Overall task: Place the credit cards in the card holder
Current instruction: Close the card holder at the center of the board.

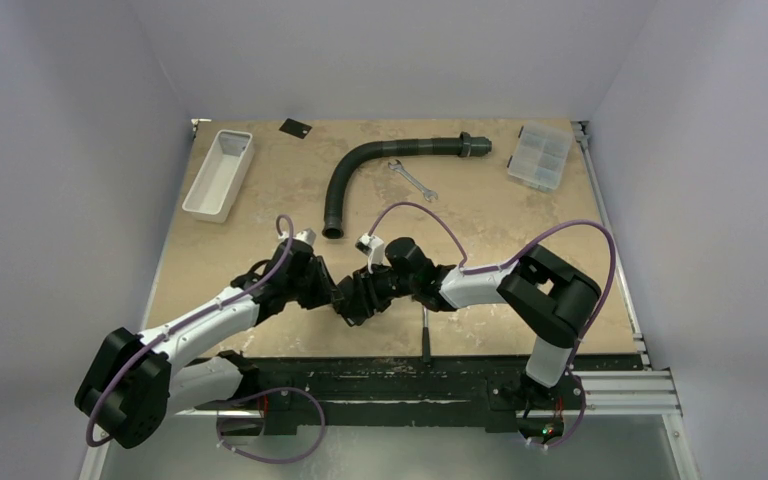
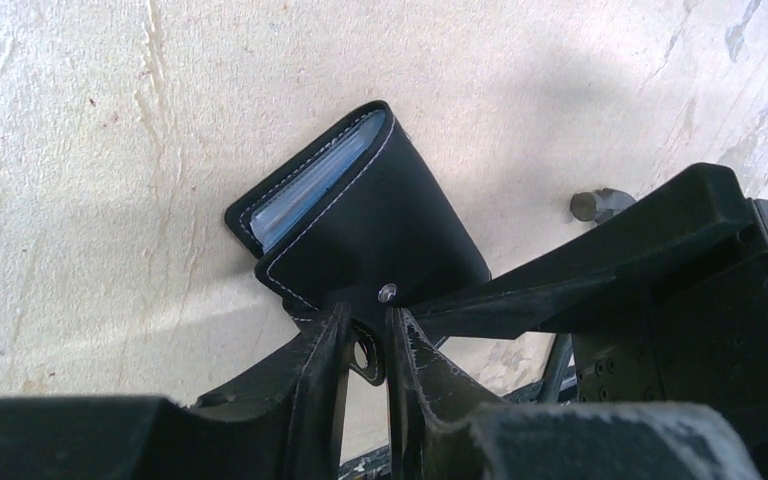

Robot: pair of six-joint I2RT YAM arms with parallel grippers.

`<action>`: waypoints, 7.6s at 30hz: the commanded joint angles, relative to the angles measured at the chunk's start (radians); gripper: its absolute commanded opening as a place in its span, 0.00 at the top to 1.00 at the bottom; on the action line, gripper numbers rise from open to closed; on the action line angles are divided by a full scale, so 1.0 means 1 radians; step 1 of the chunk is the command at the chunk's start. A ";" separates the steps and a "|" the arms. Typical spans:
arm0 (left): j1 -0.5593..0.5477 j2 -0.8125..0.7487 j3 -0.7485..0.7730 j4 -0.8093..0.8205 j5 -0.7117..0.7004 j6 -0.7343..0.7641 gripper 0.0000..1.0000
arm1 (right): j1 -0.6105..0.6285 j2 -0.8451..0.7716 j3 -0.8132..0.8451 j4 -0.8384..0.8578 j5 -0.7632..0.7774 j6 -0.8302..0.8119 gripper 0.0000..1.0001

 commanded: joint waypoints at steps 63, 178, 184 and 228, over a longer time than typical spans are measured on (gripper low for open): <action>0.193 0.089 -0.092 0.223 0.155 0.089 0.95 | 0.085 -0.045 0.009 0.014 0.329 0.201 1.00; 0.193 0.070 -0.174 0.126 0.027 0.141 1.00 | 0.077 -0.036 0.200 -0.311 0.314 0.049 1.00; 0.193 0.072 -0.172 0.124 0.026 0.143 1.00 | 0.069 -0.006 0.198 -0.309 0.307 0.066 1.00; 0.193 0.082 -0.170 0.125 0.022 0.155 1.00 | -0.020 0.097 0.168 -0.359 0.404 0.052 1.00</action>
